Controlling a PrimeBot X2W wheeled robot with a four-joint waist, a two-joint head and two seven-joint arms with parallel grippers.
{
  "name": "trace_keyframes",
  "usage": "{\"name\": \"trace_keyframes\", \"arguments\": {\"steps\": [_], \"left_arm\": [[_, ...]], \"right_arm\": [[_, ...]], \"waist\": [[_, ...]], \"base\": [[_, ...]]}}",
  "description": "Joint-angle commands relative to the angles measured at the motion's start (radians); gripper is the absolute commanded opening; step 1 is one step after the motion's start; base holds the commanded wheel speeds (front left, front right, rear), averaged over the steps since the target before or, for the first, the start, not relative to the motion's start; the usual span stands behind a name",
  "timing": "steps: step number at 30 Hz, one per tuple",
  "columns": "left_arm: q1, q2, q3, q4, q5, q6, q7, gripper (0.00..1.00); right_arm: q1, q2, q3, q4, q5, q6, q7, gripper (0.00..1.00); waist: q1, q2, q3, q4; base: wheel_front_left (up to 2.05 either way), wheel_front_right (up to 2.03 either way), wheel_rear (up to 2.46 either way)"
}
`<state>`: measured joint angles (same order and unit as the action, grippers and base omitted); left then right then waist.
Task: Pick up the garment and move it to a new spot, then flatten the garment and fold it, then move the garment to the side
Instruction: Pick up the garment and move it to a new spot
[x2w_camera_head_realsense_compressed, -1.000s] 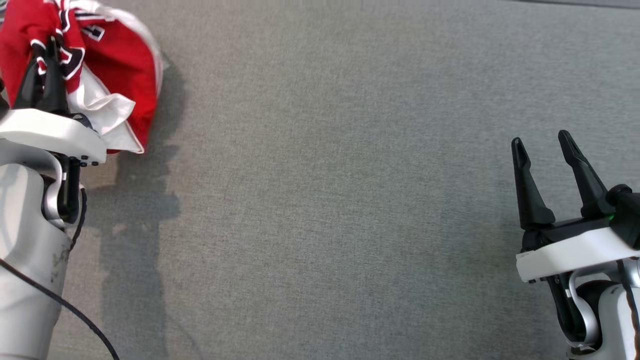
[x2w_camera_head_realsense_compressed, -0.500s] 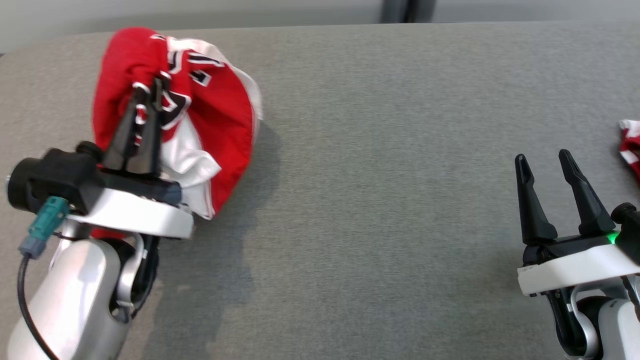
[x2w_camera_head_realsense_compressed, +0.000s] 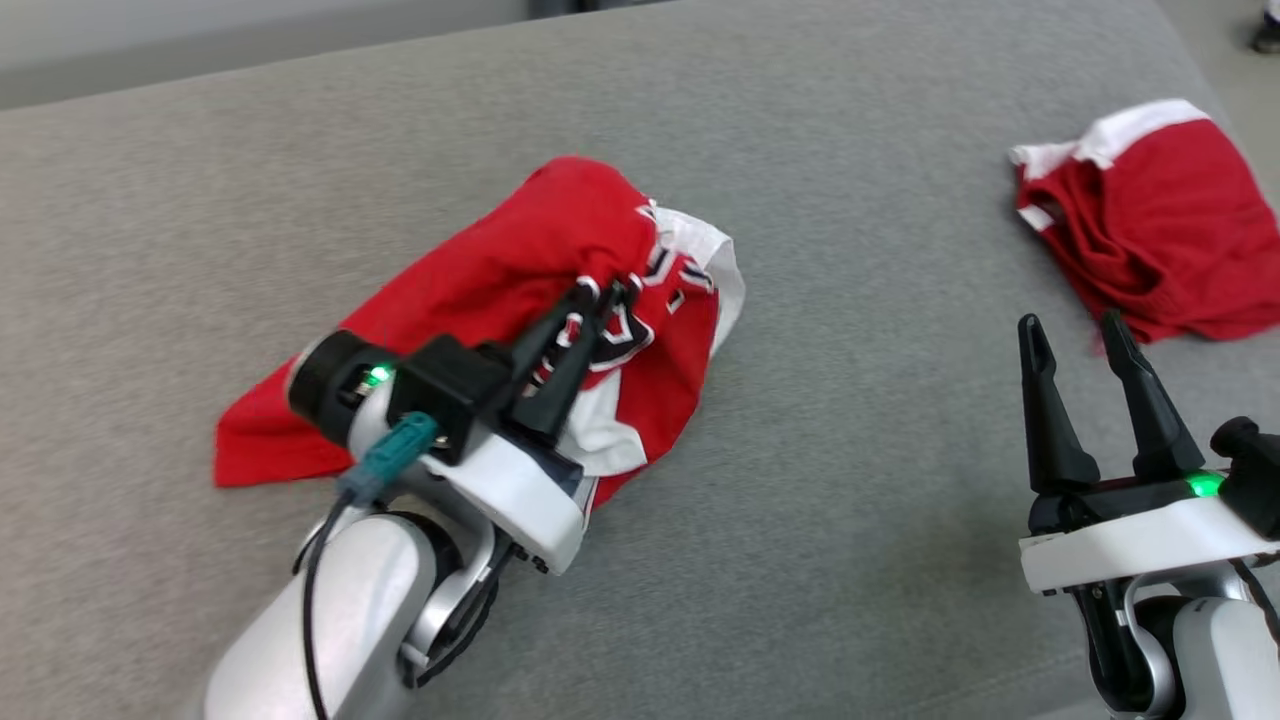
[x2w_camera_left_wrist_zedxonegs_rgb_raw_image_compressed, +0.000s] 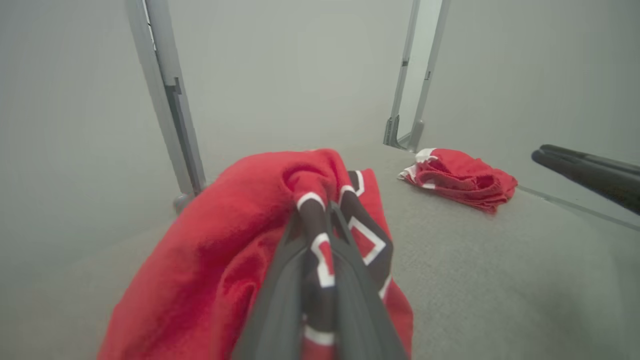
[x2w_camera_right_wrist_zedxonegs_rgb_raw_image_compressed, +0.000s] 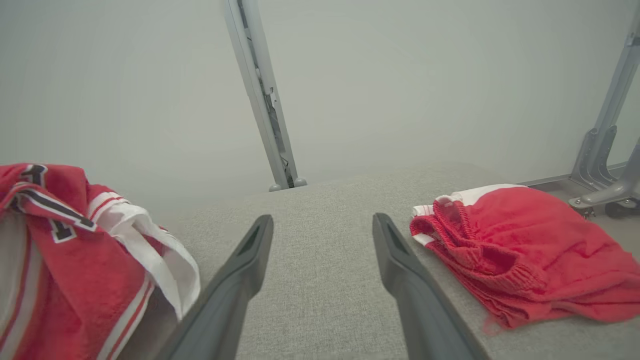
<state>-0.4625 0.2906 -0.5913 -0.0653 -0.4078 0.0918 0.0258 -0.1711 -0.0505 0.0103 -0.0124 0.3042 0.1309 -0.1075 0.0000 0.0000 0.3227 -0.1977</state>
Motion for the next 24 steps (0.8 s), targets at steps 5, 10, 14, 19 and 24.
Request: {"name": "trace_keyframes", "arguments": {"steps": [5, 10, 14, 19, 24], "left_arm": [[-0.055, -0.038, -0.057, 0.165, 0.007, -0.054, -0.018, 0.0], [-0.078, -0.059, -0.072, 0.26, -0.002, -0.084, -0.054, 1.0], [-0.076, -0.077, -0.085, 0.287, -0.012, -0.11, -0.097, 1.0], [-0.033, -0.085, -0.056, 0.303, -0.05, -0.115, -0.19, 1.0], [0.017, -0.069, 0.014, 0.29, -0.077, -0.081, -0.259, 1.0]], "right_arm": [[-0.01, -0.002, 0.016, 0.048, 0.039, 0.0, -0.049, 1.0], [-0.011, -0.002, 0.022, 0.077, 0.053, 0.0, -0.072, 1.0], [-0.018, -0.002, 0.018, 0.097, 0.05, 0.0, -0.081, 1.0], [-0.018, -0.002, 0.005, 0.104, 0.027, 0.0, -0.071, 1.0], [-0.005, -0.002, -0.014, 0.088, 0.0, 0.0, -0.047, 1.0]], "waist": [[0.0, 0.0, 0.056, -0.137], [0.0, 0.0, 0.065, -0.151], [0.0, 0.0, 0.054, -0.127], [0.0, 0.0, 0.014, -0.073], [0.0, 0.0, -0.029, -0.005]], "base": [[0.0, 0.0, 0.0], [0.0, 0.0, 0.0], [0.0, 0.0, 0.0], [0.0, 0.0, 0.0], [0.0, 0.0, 0.0]]}}
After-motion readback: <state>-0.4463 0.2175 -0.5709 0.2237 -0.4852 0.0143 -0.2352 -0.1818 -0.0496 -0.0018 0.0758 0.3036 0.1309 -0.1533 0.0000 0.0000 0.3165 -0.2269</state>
